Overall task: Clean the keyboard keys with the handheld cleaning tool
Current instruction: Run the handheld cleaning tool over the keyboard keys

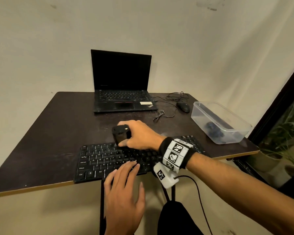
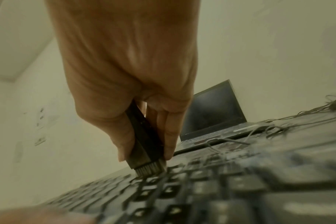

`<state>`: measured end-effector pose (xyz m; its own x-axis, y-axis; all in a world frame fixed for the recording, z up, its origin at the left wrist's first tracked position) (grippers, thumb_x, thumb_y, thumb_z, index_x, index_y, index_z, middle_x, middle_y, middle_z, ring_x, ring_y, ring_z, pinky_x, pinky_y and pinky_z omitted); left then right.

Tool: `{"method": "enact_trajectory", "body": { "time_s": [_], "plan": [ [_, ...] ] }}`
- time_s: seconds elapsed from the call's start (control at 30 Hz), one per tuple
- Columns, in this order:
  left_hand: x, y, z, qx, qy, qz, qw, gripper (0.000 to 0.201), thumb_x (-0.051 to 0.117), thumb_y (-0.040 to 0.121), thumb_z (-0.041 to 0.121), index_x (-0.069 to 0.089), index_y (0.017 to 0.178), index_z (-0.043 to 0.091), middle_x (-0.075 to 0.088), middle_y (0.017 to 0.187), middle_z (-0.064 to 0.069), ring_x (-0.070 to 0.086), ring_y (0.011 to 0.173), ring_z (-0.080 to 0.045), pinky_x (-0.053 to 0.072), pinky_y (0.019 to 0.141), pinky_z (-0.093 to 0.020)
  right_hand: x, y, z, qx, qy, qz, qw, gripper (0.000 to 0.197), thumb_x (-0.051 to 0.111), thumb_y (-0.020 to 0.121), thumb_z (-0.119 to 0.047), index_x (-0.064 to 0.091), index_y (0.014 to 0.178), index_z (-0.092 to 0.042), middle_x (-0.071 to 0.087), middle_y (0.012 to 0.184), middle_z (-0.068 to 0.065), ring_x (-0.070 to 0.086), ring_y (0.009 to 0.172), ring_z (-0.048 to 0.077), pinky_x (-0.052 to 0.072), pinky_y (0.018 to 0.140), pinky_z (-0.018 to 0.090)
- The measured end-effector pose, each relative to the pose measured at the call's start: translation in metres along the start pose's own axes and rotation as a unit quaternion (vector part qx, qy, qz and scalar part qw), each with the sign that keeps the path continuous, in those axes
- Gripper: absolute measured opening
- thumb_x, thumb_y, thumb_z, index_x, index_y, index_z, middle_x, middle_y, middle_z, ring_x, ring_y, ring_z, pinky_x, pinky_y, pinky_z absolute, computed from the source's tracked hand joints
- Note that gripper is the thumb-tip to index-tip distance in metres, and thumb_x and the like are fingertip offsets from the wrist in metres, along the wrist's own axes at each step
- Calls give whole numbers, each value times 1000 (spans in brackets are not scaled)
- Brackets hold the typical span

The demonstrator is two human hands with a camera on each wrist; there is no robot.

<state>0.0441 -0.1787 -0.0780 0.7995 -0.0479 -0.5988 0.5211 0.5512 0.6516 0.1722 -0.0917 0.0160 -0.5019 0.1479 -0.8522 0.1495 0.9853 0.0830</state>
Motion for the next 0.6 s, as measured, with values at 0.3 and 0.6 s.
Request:
{"method": "enact_trajectory", "body": {
  "time_s": [0.3, 0.6],
  "plan": [
    [-5, -3, 3, 0, -12, 19, 1000, 48, 58, 91, 30, 68, 137, 16, 59, 148, 9, 52, 142, -11, 26, 124, -37, -112, -116, 154, 212, -62, 146, 964, 33, 88, 82, -17, 64, 92, -37, 73, 94, -6, 70, 97, 22, 56, 89, 40],
    [-6, 0, 3, 8, 11, 40, 999, 42, 58, 95, 34, 73, 129, 16, 65, 142, 7, 57, 135, -11, 29, 120, -37, -150, -164, 182, 235, -99, 194, 947, 45, 87, 85, -16, 70, 127, -22, 66, 98, -3, 63, 96, 22, 44, 78, 29]
  ]
}}
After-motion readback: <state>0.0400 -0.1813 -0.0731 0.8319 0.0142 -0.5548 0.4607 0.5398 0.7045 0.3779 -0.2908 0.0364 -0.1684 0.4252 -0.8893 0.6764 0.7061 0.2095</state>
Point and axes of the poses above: each hand's wrist, its own y-axis towards the middle knuckle, its own x-axis out of the palm, z = x × y, the point moved 10 cm from there along y, towards the middle knuckle
